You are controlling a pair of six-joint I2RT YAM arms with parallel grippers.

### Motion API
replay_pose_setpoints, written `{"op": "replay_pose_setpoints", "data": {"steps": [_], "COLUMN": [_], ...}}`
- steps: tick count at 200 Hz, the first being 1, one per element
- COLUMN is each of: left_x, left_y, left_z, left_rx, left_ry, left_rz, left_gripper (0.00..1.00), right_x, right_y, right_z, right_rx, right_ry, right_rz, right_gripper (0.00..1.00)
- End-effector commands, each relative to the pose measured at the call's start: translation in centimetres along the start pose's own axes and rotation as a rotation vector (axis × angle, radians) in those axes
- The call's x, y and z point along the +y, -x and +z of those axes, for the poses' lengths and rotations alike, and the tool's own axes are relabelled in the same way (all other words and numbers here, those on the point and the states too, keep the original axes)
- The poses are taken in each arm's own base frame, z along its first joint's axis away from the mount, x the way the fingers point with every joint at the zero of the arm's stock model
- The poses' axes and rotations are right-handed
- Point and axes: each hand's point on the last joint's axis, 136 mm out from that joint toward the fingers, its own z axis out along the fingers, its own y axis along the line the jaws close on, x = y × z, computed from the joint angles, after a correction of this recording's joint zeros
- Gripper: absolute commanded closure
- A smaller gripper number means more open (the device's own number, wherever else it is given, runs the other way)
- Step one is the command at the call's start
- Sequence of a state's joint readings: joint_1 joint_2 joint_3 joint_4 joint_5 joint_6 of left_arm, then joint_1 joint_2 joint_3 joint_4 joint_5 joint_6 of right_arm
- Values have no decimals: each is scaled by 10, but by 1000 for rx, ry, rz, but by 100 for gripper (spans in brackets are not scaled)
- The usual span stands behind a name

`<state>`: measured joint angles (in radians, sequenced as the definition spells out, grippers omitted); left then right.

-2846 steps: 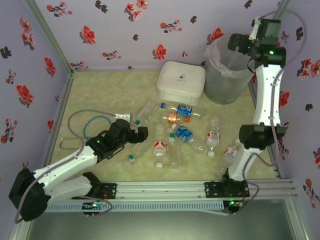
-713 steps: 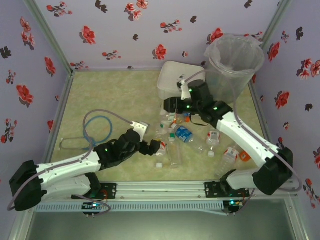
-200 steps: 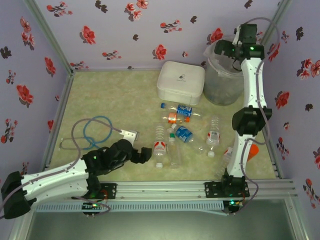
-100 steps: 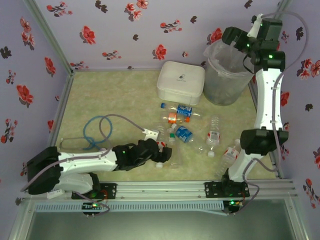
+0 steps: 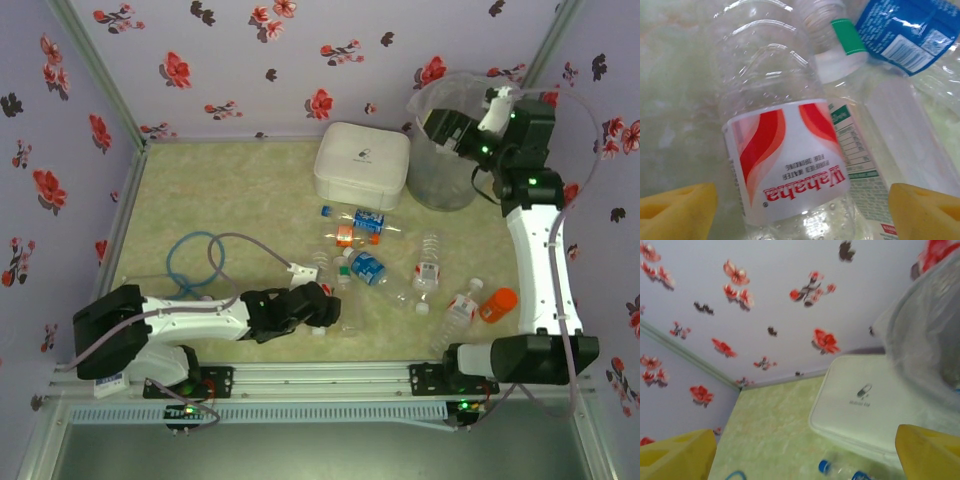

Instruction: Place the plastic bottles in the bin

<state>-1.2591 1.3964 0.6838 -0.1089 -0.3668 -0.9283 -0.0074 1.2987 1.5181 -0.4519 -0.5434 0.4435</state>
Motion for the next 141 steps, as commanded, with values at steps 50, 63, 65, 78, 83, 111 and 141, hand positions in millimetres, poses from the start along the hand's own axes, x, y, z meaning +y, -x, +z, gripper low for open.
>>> {"op": "replay_pose_setpoints", "data": {"steps": [50, 63, 65, 78, 83, 111, 141], "left_x": [13, 11, 11, 12, 14, 19, 21], "left_y": [-4, -2, -2, 0, 1, 4, 18], "left_z": [11, 11, 11, 12, 13, 11, -2], "left_rx": [-39, -45, -46, -51, -51, -53, -75], "left_ry": [23, 12, 11, 14, 18, 29, 29], "left_rz": [-88, -93, -94, -93, -95, -100, -73], "left_gripper": [37, 42, 42, 46, 48, 55, 55], "right_x": [4, -1, -2, -4, -5, -4, 31], "right_y": [-97, -112, -114, -125, -130, -150, -184], "right_z": [8, 13, 14, 18, 19, 26, 34], "right_rx": [160, 196, 202, 227, 234, 264, 339], "right_ry": [70, 67, 67, 72, 72, 100, 249], "right_rz": [44, 63, 65, 73, 77, 96, 46], "right_gripper": [6, 5, 5, 4, 4, 4, 5]}}
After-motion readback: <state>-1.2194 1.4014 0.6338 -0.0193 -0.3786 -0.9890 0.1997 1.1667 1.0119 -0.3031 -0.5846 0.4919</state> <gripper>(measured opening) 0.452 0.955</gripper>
